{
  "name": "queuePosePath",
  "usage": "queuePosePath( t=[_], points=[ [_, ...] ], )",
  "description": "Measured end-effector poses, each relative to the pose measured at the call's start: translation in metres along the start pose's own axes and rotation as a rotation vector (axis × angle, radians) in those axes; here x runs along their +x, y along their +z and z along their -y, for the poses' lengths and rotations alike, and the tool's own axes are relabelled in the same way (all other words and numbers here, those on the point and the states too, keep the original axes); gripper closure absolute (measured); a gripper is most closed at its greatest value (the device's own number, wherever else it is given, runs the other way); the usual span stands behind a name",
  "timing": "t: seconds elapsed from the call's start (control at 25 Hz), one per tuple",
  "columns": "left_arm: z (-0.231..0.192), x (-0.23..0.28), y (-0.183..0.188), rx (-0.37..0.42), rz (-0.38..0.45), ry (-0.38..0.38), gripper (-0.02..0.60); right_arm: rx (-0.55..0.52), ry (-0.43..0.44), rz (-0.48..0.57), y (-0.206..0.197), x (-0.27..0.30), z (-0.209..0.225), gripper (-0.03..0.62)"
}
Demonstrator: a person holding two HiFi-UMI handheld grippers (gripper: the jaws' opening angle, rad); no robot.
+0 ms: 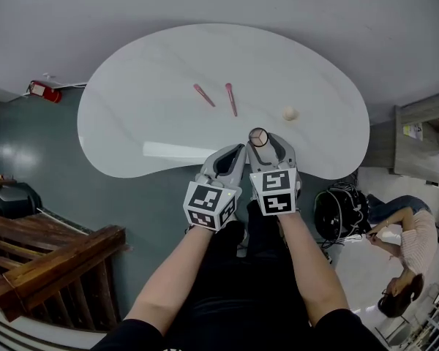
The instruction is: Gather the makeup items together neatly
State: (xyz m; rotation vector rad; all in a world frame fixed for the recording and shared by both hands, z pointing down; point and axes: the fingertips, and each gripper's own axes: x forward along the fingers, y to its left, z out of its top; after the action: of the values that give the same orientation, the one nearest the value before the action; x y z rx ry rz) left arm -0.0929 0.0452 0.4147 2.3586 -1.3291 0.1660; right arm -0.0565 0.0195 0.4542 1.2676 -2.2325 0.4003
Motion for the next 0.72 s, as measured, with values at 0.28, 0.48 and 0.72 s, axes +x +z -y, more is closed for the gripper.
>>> queuePosePath(
  t=[0.28,0.48,0.72],
  points=[
    [0.025,0.015,0.014,0.030,-0.001,-0.038,0.574,0.026,-0.057,0.016,0.002,-0.024,0.033,0.378],
    [0.044,0.039,0.019,0.046,-0.008,-0.073,0.574,0.054,-0.103,0.019,0.000,-0.036,0.067,0.378],
    [0.059,0.077,0.015,0.044,-0.029,-0.089,0.574,0.087,-0.140,0.007,-0.010,-0.037,0.112,0.378]
  ],
)
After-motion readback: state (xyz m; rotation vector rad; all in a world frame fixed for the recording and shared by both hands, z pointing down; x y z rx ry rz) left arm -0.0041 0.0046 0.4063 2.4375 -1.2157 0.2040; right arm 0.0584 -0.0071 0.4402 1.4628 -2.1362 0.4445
